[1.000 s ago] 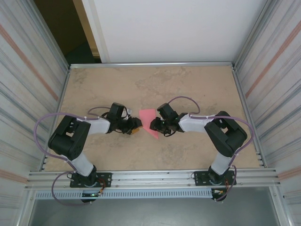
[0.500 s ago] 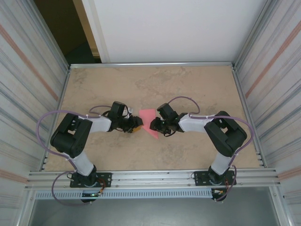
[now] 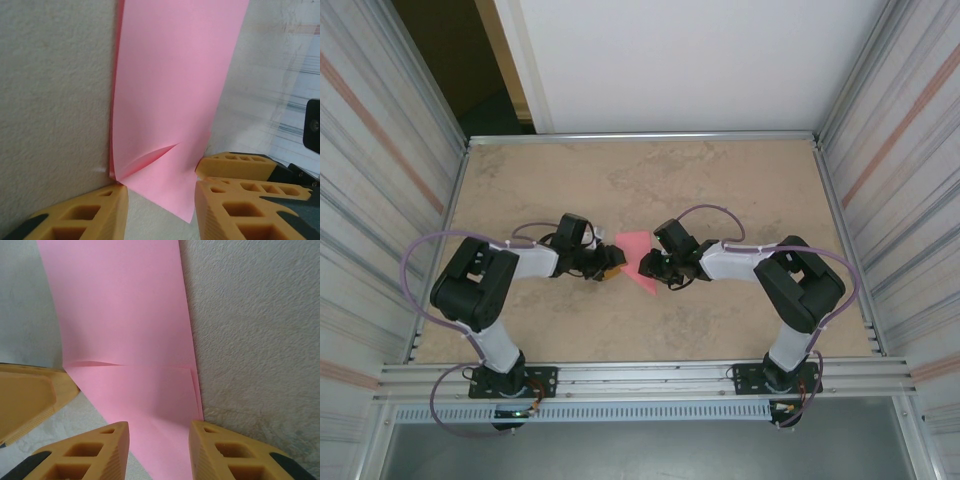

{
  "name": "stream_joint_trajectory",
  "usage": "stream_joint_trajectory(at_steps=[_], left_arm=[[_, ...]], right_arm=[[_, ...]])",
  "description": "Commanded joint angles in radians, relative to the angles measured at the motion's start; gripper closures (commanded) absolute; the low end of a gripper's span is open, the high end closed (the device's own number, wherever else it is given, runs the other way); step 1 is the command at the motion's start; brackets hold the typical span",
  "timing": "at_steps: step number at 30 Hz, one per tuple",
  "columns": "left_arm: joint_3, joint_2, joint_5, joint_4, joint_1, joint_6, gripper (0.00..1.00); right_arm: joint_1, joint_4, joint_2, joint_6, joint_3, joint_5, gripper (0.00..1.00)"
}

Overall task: Fold a paper plane with a square sheet of paper (pick it up from the middle)
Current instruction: Fourth fold the wing at the center of the table.

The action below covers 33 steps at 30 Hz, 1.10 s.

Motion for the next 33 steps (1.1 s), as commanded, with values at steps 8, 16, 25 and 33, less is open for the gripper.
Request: stream_joint_trajectory(at_steps=[8,16,25,33], left_arm=[[0.029,0.004,0.066,0.033,-0.006,-0.006,0.62],[0.041,0.043,0.092,0.072,-0.005,-0.016,0.66],[0.054,0.092,0.138,0.125,0.016,-0.037,0.71],[0.063,0.083,0.133,0.077,0.019,-0.009,0.87]], right_arm=[[-0.003,-0.015,0.023,-0.005,0.016,-0.002,0.65],[-0.003,-0.015,0.023,-0.009,0.017,0.000,0.66],[-0.003,-0.009,0.016,-0.014,0.013,0.002,0.66],[-0.005,-0.005,-0.008,-0.048,0.012,0.007,0.64]])
